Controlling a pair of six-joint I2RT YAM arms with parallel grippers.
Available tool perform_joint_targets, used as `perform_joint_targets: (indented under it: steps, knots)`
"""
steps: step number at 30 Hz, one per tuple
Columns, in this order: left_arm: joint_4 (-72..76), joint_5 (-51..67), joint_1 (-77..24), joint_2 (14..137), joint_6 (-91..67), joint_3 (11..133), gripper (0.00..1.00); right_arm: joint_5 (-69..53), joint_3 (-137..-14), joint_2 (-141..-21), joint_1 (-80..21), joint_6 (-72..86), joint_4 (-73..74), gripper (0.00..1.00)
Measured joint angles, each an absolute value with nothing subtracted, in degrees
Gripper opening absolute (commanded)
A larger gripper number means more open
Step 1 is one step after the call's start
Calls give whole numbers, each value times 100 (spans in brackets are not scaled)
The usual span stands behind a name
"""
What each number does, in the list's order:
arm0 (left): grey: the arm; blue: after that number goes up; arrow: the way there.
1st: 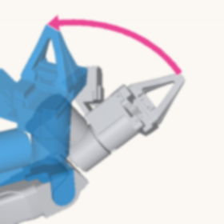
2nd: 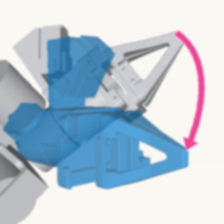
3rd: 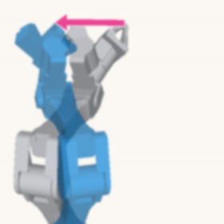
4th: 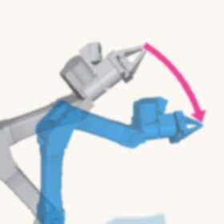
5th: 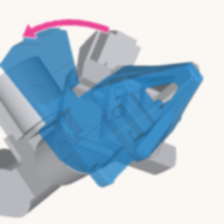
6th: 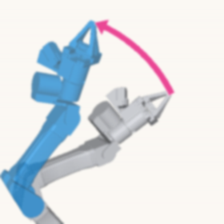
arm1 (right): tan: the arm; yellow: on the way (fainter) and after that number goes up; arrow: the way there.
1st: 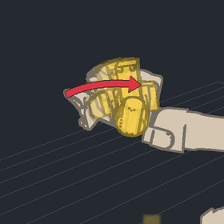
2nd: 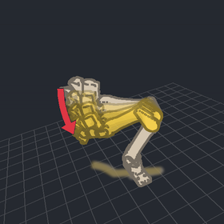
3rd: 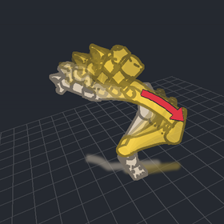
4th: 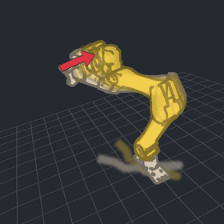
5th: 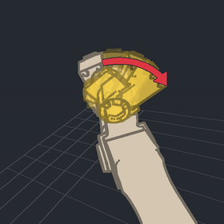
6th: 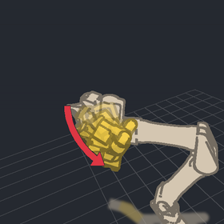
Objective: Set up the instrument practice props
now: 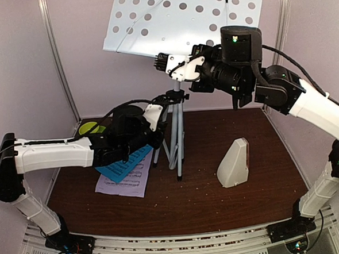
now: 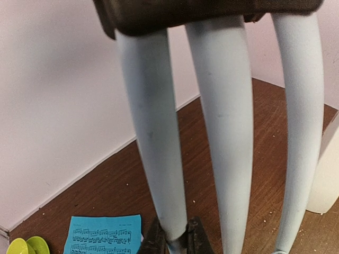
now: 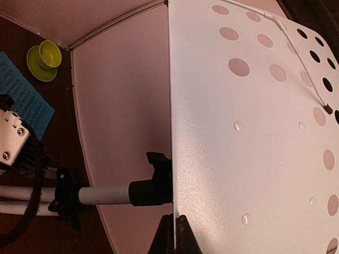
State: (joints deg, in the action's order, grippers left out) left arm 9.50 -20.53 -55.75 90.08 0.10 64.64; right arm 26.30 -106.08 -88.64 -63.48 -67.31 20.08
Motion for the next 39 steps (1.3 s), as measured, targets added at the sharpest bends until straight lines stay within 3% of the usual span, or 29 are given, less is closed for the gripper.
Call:
perform_joint_targets:
  steps: [14, 26, 39]
  knots:
    - [1874, -1542, -5319, 9441, 808, 6361, 0, 2639, -10626, -8864, -6351, -6777, 2189, 0]
    - [2036, -1339, -5172, 9961, 873, 6429, 0, 2720, -9841, -8772, -6313, -6910, 1645, 0]
    - [2150, -1164, -5175, 9998, 899, 6427, 0, 2729, -9507, -8495, -6340, -6910, 1304, 29]
